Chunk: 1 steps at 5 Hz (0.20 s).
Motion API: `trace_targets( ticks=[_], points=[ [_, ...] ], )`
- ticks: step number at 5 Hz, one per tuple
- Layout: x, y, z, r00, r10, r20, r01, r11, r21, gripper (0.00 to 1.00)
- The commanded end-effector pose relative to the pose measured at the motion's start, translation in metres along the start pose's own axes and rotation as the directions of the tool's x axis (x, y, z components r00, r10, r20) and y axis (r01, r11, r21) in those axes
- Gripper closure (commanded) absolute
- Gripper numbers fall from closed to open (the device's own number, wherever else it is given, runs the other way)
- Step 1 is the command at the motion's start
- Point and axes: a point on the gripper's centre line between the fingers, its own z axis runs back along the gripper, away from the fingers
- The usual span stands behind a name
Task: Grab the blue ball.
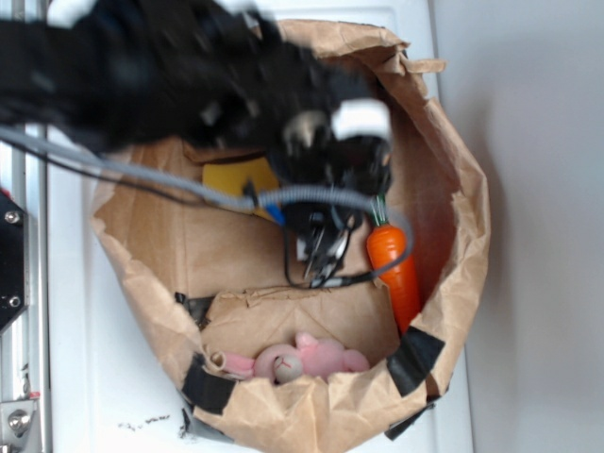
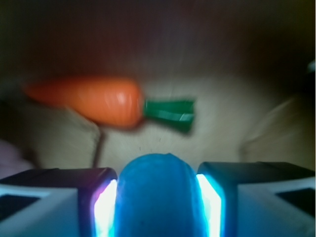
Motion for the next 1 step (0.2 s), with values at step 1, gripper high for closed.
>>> trace_targets(
  ticks=[1],
  points=[
    [0.0274,0.0036,0.0914,1.0,0.008,0.026,-0.009,1.0,0.024,1.0]
  ],
)
